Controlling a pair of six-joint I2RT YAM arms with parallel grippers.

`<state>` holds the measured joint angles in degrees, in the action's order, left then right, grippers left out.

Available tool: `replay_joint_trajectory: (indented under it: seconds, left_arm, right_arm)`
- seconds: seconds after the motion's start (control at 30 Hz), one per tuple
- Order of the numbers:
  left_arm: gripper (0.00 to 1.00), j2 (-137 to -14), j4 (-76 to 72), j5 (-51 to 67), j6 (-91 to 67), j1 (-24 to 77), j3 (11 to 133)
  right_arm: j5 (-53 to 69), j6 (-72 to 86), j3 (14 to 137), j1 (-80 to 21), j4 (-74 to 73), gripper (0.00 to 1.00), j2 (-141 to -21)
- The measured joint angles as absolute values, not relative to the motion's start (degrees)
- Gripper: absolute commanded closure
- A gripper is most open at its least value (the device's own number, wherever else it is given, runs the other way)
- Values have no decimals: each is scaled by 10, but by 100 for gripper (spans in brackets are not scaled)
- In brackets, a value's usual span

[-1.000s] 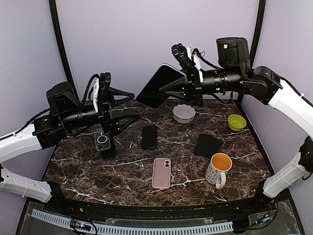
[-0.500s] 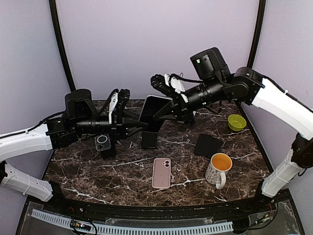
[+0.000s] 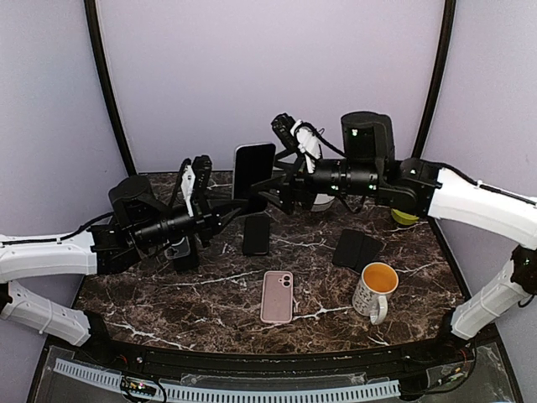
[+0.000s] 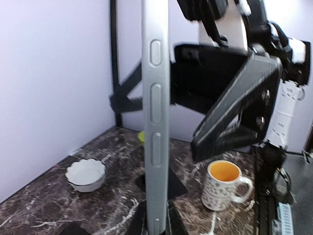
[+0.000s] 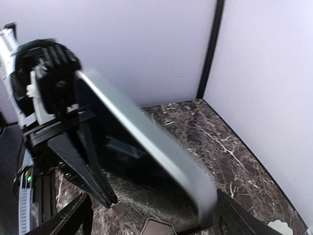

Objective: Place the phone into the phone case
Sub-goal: Pass from the right arm to the left, then pass from the left arm to the right

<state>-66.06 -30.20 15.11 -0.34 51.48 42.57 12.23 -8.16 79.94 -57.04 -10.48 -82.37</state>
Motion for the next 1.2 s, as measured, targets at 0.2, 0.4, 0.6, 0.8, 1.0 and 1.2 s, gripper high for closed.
replay_joint_trajectory:
  seconds: [0.2,0.4,0.6,0.8,1.0,1.2]
  left_arm:
    - [100,-686,-427,-8,-1,526,417]
    - [100,-702,-461,-74,11,535,417]
    - [100,-703,-476,-98,18,535,417]
    - [100,-703,-478,-100,23,536,417]
    - [100,-703,-475,-96,23,536,417]
    - [94,-702,-464,-93,10,534,416]
  right_arm:
    - [-22,70,721,-590,108,1,-854]
    - [-70,100,792,-616,151,2,-916]
    - [-83,102,852,-620,144,2,-947]
    - [-86,98,874,-622,130,1,-962]
    - [-87,85,886,-622,117,18,-970]
    - [-86,56,884,-622,110,60,-969]
